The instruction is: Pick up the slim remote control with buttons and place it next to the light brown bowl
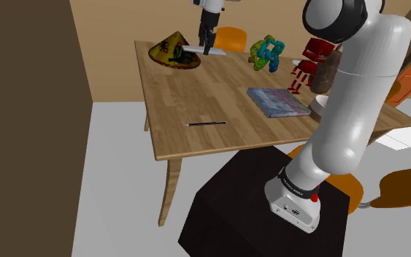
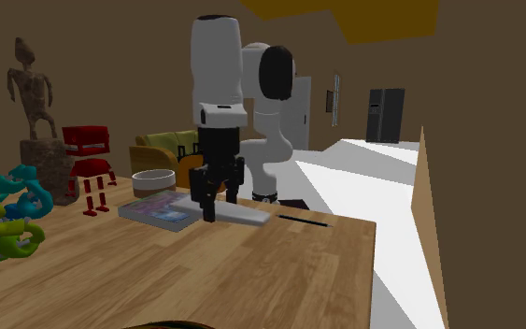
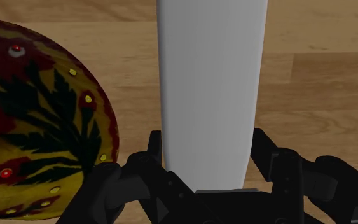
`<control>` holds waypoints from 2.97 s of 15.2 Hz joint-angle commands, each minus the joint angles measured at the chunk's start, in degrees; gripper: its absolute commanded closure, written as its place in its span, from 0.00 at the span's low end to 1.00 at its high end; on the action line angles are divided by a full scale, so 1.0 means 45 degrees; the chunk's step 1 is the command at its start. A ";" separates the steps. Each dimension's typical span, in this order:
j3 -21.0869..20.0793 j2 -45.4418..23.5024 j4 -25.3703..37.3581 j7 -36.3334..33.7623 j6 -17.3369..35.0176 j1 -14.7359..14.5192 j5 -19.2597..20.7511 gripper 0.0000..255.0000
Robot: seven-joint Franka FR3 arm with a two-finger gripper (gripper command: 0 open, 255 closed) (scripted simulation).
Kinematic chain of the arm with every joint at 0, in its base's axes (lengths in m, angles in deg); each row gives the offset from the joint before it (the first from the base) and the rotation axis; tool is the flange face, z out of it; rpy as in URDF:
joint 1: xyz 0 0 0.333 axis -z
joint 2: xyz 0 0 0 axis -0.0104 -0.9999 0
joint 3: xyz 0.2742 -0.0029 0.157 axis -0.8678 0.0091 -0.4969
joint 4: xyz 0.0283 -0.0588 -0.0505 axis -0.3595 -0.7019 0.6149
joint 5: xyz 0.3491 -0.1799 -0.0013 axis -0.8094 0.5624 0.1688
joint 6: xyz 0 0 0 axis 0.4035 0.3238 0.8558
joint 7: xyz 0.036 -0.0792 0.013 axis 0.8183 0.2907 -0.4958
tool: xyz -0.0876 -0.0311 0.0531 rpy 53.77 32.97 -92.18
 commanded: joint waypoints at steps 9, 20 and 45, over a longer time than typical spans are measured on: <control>0.0938 0.3011 -0.3944 0.1810 0.1060 0.0872 0.0796 1.00; 0.2322 0.5180 -0.6346 0.4220 0.1505 0.2232 0.1728 1.00; 0.6913 0.4080 -0.5206 1.2450 0.1354 0.5608 0.1059 1.00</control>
